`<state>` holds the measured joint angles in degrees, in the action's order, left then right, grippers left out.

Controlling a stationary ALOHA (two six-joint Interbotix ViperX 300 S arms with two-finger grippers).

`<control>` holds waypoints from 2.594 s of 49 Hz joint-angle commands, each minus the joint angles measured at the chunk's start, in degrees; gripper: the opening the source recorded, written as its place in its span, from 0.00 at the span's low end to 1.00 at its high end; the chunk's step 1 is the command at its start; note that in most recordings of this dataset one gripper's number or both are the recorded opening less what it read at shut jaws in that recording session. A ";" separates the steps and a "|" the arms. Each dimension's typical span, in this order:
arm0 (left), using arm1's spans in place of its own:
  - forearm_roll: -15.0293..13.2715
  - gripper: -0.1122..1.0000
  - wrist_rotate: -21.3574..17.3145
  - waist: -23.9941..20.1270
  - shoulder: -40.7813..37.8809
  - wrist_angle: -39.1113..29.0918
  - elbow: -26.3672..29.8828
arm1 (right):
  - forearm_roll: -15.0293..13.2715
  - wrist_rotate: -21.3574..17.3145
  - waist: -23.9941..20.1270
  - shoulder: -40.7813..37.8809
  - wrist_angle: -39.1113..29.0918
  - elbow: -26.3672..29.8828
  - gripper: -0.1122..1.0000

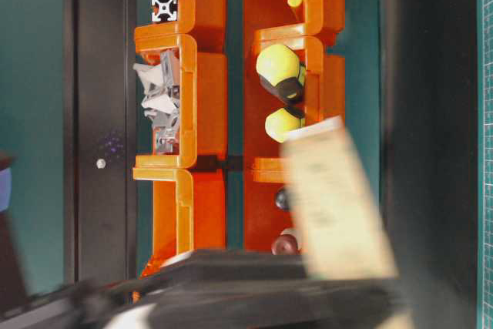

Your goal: Pick foam from container rack with left arm.

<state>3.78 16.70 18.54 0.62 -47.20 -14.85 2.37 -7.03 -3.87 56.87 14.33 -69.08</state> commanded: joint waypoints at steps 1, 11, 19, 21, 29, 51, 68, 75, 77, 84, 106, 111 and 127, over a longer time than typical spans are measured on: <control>0.26 0.32 -1.23 -0.79 -0.53 0.18 0.35 | 0.18 -0.09 0.00 -0.26 0.09 1.32 0.10; 0.26 0.32 -2.11 -1.14 -1.76 -0.09 0.09 | 0.18 -0.18 -0.09 -0.18 0.00 1.32 0.10; 0.26 0.32 -3.16 -1.32 -1.76 -0.09 0.00 | 0.18 -0.09 -0.09 -0.18 0.09 1.32 0.10; 0.26 0.32 -3.87 -1.41 -1.85 -0.09 0.00 | 0.09 -0.09 -0.09 -0.18 0.09 1.32 0.10; 0.26 0.32 -6.59 -1.76 -1.93 -0.09 0.26 | 0.09 -0.09 0.00 -0.18 0.09 1.32 0.10; 0.26 0.89 -7.21 -4.66 -1.32 -0.26 -1.58 | 0.18 -0.09 -0.09 -0.18 0.09 1.32 0.10; 0.18 0.92 -6.94 -4.31 -0.18 0.09 -2.20 | 0.09 -0.09 -0.09 0.00 0.00 1.32 0.10; 0.26 0.92 -6.42 -3.69 2.02 0.26 -2.37 | 0.09 -0.09 -0.09 -0.09 0.00 1.32 0.10; 0.26 0.92 -6.42 -3.34 3.52 0.26 -2.64 | 0.09 -0.09 0.00 0.00 -0.09 1.32 0.10; 0.26 0.91 -6.15 -2.46 9.05 0.70 -3.87 | 0.09 -0.09 -0.09 0.09 -0.44 1.32 0.10; 0.26 0.84 -7.65 -1.58 34.10 9.40 -16.52 | 0.09 -0.09 -0.09 0.70 -0.88 1.41 0.10; 0.26 0.83 -8.35 -1.41 39.29 14.94 -19.69 | 0.09 -0.09 -0.09 0.70 -0.97 1.41 0.10; 0.26 0.83 -8.09 -1.85 53.96 20.92 -30.85 | 0.09 -0.09 -0.09 0.88 -0.88 1.49 0.10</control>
<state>3.87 8.53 17.05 51.86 -28.30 -44.74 2.37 -7.12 -3.87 57.92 13.45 -69.08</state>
